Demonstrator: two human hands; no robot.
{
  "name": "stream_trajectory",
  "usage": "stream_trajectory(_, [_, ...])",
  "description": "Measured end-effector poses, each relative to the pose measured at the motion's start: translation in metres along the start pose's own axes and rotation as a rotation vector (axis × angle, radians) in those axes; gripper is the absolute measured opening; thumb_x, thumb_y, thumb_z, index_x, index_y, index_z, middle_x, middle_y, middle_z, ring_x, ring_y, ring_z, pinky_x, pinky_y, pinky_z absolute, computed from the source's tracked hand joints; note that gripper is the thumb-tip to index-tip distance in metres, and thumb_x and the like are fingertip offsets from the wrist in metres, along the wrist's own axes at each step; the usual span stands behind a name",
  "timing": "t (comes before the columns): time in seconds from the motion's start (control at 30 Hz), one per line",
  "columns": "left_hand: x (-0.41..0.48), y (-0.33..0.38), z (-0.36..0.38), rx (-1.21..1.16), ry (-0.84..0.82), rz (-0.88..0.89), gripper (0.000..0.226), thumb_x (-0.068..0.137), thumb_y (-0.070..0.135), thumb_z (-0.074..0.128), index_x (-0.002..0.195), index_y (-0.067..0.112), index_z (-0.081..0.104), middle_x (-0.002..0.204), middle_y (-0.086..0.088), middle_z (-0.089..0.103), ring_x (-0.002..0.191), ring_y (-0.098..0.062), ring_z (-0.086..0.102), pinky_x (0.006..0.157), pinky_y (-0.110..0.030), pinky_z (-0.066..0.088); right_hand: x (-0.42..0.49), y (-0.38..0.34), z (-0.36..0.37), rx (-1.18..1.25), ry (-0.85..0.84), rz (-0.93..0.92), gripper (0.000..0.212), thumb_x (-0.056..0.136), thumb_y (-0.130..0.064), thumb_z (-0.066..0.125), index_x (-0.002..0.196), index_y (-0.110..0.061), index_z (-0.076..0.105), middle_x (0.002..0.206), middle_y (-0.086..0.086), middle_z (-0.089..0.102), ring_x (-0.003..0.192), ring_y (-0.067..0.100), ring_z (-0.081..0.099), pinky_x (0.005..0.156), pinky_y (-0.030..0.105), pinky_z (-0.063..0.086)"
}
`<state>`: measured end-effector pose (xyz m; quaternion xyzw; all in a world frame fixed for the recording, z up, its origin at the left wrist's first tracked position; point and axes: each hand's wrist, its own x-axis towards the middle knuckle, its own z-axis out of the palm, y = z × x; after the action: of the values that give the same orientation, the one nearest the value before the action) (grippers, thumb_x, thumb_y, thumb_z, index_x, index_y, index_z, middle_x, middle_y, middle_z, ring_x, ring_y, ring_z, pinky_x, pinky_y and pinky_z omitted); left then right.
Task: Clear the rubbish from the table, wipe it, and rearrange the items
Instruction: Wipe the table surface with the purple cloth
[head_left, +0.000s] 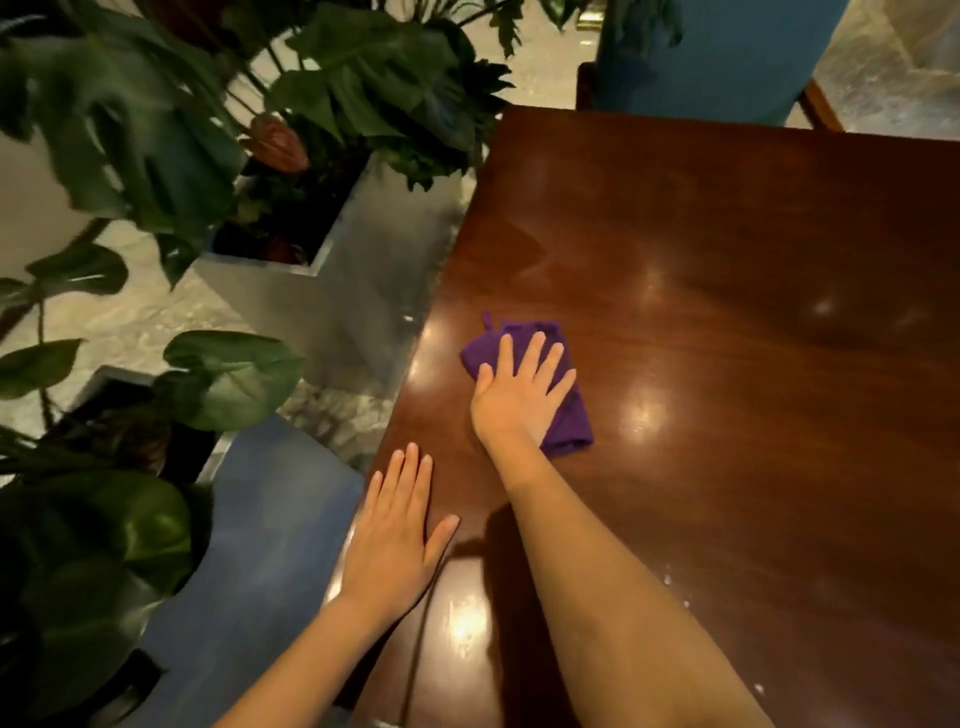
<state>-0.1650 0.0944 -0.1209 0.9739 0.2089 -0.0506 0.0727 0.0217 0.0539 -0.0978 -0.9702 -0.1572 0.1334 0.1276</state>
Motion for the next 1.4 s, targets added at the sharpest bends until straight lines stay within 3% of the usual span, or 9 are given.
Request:
stream_trajectory(0.2, [-0.078,0.0,0.012,-0.015,0.026,-0.089,0.071,0.096,0.057,0.016,0.145,0.008,0.027,0.154,-0.009,0.023,0.147,-0.012,-0.009,0.117,-0.028,-0.003,-0.043,-0.016,0.019,-0.107,-0.121,-0.413,0.054,0.098,-0.045,0.019,0.149,-0.032,0.008,0.16,0.005,-0.006,0.147,0.03,-0.011,0.117,0.053,-0.008])
stream_trajectory(0.43, [-0.122,0.046,0.026,-0.025,0.0,-0.094,0.071,0.096,0.056,0.015,0.145,0.007,0.029,0.154,-0.01,0.023,0.147,-0.012,-0.01,0.117,-0.032,0.004,-0.068,0.053,0.003,-0.262,-0.252,-0.955,0.056,0.092,-0.055,0.015,0.146,-0.04,0.02,0.16,-0.003,0.006,0.148,0.024,-0.002,0.119,0.048,-0.003])
stream_trajectory(0.53, [-0.132,0.062,0.027,-0.037,0.0,-0.108,0.072,0.096,0.056,0.014,0.144,0.005,0.03,0.153,-0.01,0.025,0.147,-0.012,-0.011,0.117,-0.032,0.003,-0.076,0.091,-0.012,-0.225,-0.337,-1.081,0.048,0.097,-0.048,0.028,0.144,-0.039,0.027,0.159,-0.007,0.01,0.148,0.02,-0.003,0.118,0.046,-0.005])
stream_trajectory(0.67, [-0.14,0.067,0.024,-0.049,0.004,-0.116,0.073,0.096,0.056,0.012,0.143,0.003,0.031,0.152,-0.012,0.026,0.147,-0.012,-0.008,0.118,-0.028,-0.003,-0.083,0.121,-0.024,-0.208,-0.41,-1.139,0.045,0.098,-0.043,0.034,0.143,-0.039,0.031,0.159,-0.011,0.012,0.148,0.017,-0.003,0.117,0.045,-0.008])
stream_trajectory(0.8, [-0.139,0.066,0.025,-0.05,-0.032,-0.119,0.075,0.095,0.057,0.011,0.142,0.002,0.032,0.152,-0.015,0.03,0.142,-0.018,0.013,0.118,-0.027,-0.005,-0.089,0.143,-0.031,-0.246,-0.469,-1.139,0.045,0.098,-0.043,0.033,0.143,-0.039,0.029,0.159,-0.012,0.009,0.147,0.014,-0.007,0.117,0.043,-0.01])
stream_trajectory(1.17, [-0.141,0.067,0.024,-0.005,-0.038,-0.134,0.077,0.093,0.06,0.008,0.146,0.004,0.019,0.155,-0.013,0.02,0.143,-0.018,0.007,0.116,-0.027,-0.007,-0.12,0.193,-0.041,-0.258,-0.485,-1.088,0.043,0.1,-0.042,0.024,0.144,-0.042,0.025,0.159,-0.015,0.005,0.145,0.009,-0.012,0.118,0.04,-0.013])
stream_trajectory(1.4, [-0.142,0.066,0.03,-0.013,0.026,-0.1,0.082,0.087,0.067,-0.006,0.146,0.011,0.002,0.156,-0.005,0.0,0.146,-0.018,-0.001,0.115,-0.025,-0.014,-0.132,0.227,-0.048,-0.276,-0.449,-1.07,0.05,0.095,-0.052,0.018,0.144,-0.043,0.023,0.159,-0.015,0.004,0.144,0.009,-0.014,0.116,0.04,-0.013])
